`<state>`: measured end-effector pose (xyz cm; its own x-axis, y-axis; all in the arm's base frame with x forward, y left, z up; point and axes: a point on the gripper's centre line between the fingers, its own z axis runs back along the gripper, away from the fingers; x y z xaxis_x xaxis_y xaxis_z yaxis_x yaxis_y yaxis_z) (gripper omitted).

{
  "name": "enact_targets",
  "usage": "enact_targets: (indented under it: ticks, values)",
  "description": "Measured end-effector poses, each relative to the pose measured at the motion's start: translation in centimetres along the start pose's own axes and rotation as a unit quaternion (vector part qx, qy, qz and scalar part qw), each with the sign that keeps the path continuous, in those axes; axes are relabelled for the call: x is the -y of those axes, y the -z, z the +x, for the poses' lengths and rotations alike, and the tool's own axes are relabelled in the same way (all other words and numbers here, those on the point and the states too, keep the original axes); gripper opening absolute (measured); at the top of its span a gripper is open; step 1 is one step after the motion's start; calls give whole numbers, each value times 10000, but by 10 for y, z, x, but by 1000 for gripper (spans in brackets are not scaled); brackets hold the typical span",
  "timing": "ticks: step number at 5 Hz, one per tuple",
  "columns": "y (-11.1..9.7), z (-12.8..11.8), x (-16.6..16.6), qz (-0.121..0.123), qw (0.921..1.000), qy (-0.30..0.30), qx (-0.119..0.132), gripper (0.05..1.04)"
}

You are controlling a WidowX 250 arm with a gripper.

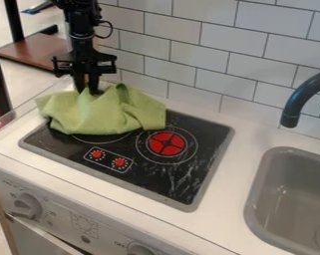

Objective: Unfold the cloth from top to bottom

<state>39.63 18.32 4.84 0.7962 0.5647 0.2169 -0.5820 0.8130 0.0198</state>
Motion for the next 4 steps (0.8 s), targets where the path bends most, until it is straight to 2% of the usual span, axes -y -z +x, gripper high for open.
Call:
enact_targets:
  ticks: [1, 2, 3, 4]
  values:
    - [-4, 1, 3, -67, 9999, -87, -41, 50]
    - [-12, 7, 6, -153, 9997, -187, -24, 49]
    - [-36, 6, 15, -414, 9989, -232, 23, 49]
    - [-61, -13, 23, -692, 9976, -1, 22, 49]
